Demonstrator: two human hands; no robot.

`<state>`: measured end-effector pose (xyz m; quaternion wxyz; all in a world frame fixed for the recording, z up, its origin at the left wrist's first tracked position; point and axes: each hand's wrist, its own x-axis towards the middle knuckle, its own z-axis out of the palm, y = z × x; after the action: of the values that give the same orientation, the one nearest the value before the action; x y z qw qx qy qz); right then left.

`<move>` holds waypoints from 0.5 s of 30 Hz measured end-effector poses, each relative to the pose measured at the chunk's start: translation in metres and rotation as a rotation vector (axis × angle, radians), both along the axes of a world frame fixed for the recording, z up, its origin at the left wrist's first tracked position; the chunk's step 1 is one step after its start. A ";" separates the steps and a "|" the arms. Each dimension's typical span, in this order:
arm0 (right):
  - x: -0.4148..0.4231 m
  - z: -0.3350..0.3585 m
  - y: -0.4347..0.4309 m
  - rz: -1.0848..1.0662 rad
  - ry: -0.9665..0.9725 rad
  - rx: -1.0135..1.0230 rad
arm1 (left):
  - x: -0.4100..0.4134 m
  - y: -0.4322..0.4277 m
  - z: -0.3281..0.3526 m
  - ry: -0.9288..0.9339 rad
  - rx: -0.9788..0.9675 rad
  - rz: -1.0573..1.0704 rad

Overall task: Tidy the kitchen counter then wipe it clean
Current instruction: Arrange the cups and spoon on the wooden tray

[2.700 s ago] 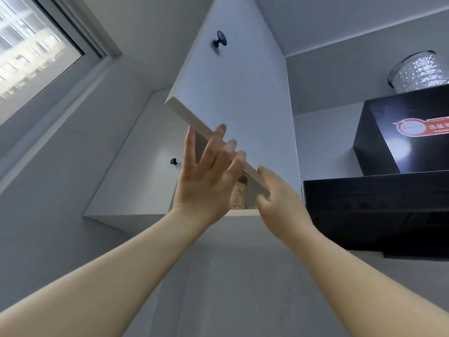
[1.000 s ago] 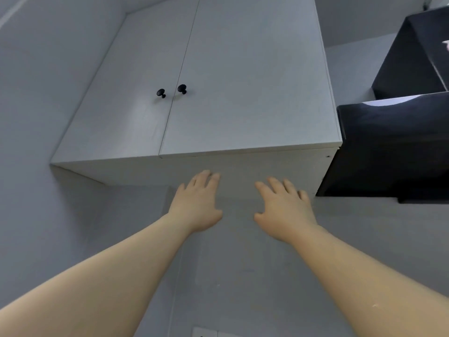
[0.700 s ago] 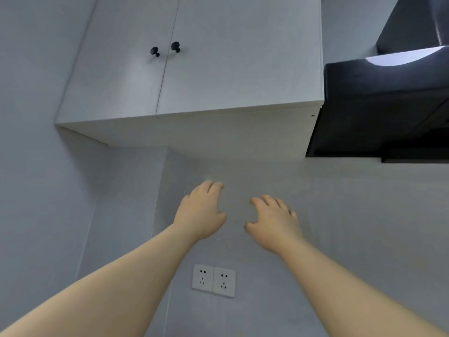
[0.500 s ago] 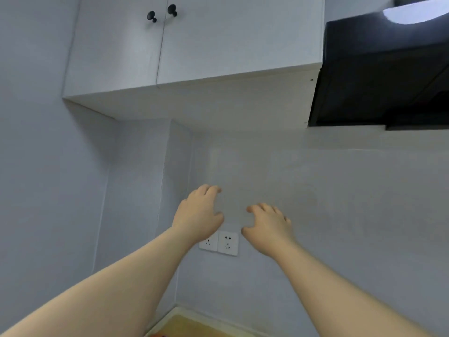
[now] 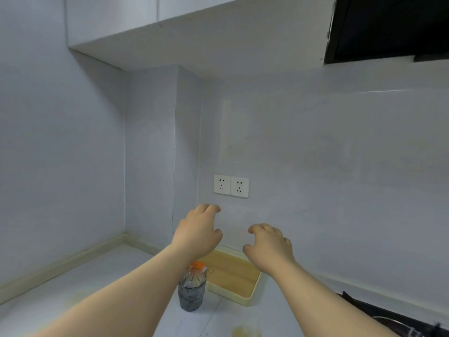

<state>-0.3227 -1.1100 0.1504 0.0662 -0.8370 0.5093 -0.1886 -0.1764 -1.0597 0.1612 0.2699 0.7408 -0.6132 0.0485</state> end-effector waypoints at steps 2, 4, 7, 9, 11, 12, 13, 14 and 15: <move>-0.004 -0.012 0.009 -0.027 0.007 0.020 | -0.005 0.005 -0.014 0.005 0.041 -0.032; -0.008 -0.024 0.017 -0.048 0.007 0.042 | -0.009 0.011 -0.026 0.012 0.069 -0.049; -0.014 -0.042 0.033 -0.088 0.005 0.083 | -0.017 0.023 -0.042 0.017 0.116 -0.089; -0.020 -0.052 0.046 -0.107 -0.007 0.114 | -0.025 0.030 -0.052 0.018 0.132 -0.117; -0.031 -0.059 0.060 -0.138 -0.021 0.135 | -0.036 0.036 -0.059 0.029 0.135 -0.165; -0.040 -0.062 0.067 -0.164 -0.030 0.141 | -0.045 0.037 -0.063 0.029 0.139 -0.197; -0.049 -0.065 0.072 -0.185 -0.033 0.140 | -0.053 0.038 -0.066 0.033 0.134 -0.225; -0.059 -0.068 0.077 -0.218 -0.039 0.134 | -0.063 0.039 -0.069 0.034 0.136 -0.256; -0.074 -0.071 0.085 -0.257 -0.038 0.133 | -0.076 0.040 -0.073 0.037 0.143 -0.293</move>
<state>-0.3962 -1.0254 0.0792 0.1067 -0.7550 0.6223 -0.1772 -0.2522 -1.0202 0.0884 0.2318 0.6617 -0.7114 -0.0488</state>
